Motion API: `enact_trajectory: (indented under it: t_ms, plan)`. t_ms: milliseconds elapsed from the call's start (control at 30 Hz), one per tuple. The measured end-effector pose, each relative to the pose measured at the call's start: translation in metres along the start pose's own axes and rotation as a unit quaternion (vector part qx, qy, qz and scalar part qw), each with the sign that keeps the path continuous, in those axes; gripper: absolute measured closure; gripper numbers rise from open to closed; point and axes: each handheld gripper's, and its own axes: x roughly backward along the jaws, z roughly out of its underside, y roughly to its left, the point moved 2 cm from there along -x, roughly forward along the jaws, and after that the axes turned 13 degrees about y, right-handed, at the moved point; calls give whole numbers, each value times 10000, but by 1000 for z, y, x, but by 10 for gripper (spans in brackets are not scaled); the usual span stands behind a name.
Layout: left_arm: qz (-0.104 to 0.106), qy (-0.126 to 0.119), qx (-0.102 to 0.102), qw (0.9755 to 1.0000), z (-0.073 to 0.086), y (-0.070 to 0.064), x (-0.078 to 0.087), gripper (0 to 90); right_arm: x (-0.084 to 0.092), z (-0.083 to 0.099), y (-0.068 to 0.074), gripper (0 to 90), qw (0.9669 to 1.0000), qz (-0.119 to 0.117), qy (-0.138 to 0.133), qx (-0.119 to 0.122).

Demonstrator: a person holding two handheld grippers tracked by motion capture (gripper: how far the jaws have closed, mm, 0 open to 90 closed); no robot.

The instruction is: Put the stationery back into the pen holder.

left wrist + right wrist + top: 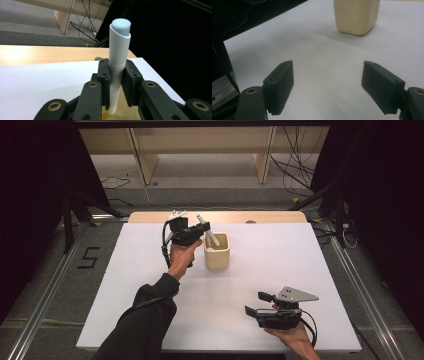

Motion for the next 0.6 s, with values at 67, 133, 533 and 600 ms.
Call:
enact_trajectory:
  t_ms: [67, 133, 533, 600]
  plan:
    - [1, 51, -43, 10000, 1, -1, -1, 775, 0, 0, 0, 266, 10000, 1, 5, 7]
    - [-1, 53, -43, 10000, 2, -2, -3, 775, 0, 0, 0, 266, 10000, 1, 6, 6]
    - [-20, 284, -125, 9995, 8, -3, -8, 772, 0, 0, 0, 266, 10000, -7, 16, 11]
    - [-27, 330, -108, 9994, 9, -3, -9, 772, 0, 0, 0, 266, 10000, -6, 19, 13]
